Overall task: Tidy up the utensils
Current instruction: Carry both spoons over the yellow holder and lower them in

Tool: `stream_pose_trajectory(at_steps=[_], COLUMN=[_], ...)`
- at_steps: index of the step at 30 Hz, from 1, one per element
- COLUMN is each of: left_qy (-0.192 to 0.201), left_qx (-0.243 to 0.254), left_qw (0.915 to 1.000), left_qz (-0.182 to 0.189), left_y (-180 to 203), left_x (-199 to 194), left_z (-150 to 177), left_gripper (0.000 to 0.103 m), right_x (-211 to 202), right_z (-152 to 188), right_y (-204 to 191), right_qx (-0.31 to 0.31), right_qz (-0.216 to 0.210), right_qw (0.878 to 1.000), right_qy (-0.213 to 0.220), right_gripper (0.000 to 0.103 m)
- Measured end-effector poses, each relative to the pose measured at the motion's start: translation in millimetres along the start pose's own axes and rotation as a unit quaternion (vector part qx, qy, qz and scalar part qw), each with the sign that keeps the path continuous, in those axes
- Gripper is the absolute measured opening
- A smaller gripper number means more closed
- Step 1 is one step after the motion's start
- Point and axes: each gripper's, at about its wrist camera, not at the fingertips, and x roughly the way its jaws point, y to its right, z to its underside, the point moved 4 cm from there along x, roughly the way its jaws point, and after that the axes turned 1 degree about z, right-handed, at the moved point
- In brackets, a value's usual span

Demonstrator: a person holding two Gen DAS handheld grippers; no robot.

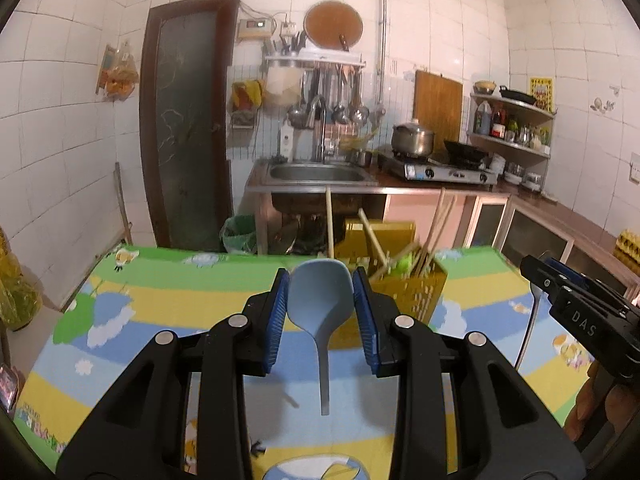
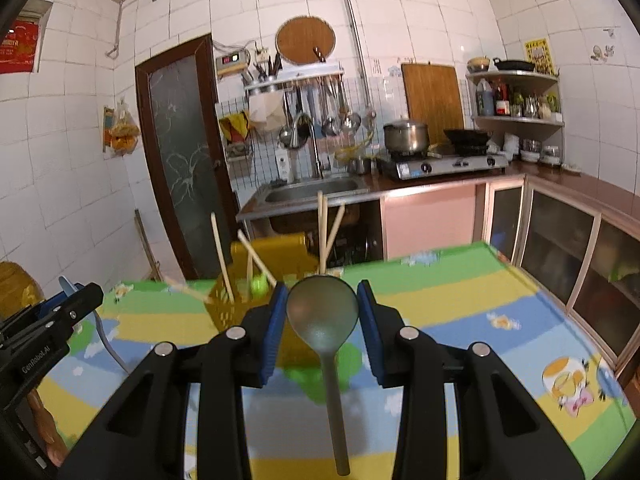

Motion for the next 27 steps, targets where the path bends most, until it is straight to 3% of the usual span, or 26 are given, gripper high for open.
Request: stream_pose_trajectory(at_steps=[15,27], left_qy=[0.050,0.072], left_qx=[-0.026,-0.021], left_qw=[0.9980,0.9966], left_qz=[0.030,0.034], left_y=[10.4,29.4], left_x=[31.2,79.9], left_z=[-91.1,-119.5], left_gripper=[0.031,0.032], right_x=[32.5,81.5], right_z=[-87.5,-113.9], right_y=[-10.7,-22.9], right_qx=[-0.003,0.013], right_qz=[0.000,-0.034], right_qw=[0.998,0.996], right_qy=[0.061,0.085], right_gripper=[0.036,0.036])
